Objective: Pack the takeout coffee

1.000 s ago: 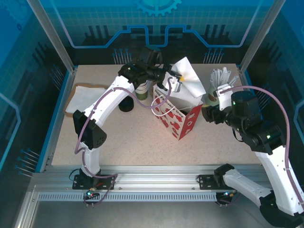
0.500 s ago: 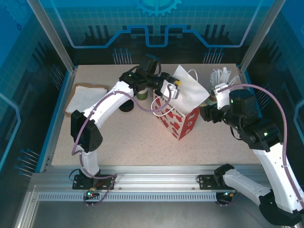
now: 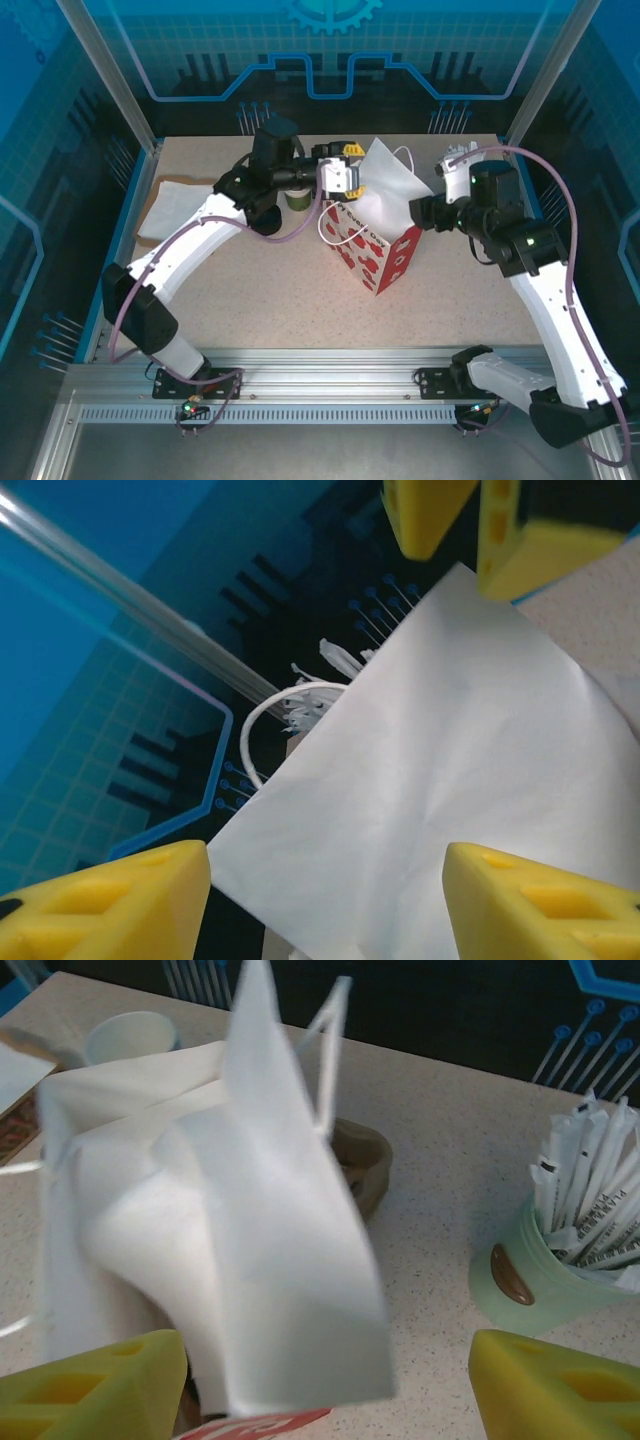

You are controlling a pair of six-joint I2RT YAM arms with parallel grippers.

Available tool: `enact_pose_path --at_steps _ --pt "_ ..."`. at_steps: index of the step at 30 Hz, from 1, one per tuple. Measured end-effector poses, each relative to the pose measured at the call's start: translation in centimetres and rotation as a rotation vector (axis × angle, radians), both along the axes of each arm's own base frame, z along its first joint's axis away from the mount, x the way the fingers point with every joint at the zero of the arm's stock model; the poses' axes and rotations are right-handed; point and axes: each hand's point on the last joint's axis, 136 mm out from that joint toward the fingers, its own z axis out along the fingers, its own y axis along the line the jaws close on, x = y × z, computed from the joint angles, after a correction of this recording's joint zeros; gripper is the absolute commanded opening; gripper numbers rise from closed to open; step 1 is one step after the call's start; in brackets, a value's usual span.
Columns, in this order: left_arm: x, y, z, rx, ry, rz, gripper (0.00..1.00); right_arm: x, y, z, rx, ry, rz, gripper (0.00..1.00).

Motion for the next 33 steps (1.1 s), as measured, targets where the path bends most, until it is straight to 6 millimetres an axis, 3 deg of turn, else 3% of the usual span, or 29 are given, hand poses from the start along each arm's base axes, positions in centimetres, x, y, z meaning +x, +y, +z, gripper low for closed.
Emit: enact_pose_path --at_steps 3,8,12,19,27,33 --pt "-0.5 1.1 0.5 -0.082 0.095 0.072 0.67 1.4 -0.6 -0.8 0.050 0.037 -0.019 0.61" --pt "-0.7 2.8 0.5 -0.206 0.284 0.199 0.67 2.1 1.4 -1.2 0.146 0.075 0.065 0.26" --pt "-0.3 3.8 0.0 -0.291 0.429 0.302 0.67 1.9 2.5 -1.2 0.186 0.082 0.111 0.13" --pt "0.5 5.2 -1.8 -0.389 0.639 0.453 0.67 1.3 4.9 -1.9 0.158 0.103 0.202 0.08" --pt "0.5 7.1 -4.0 -0.431 0.777 0.603 0.67 1.4 7.1 -5.4 0.072 0.201 0.277 0.08" --pt "0.2 8.4 -5.9 -0.425 0.815 0.687 0.67 1.7 8.0 -8.0 0.022 0.273 0.297 0.15"
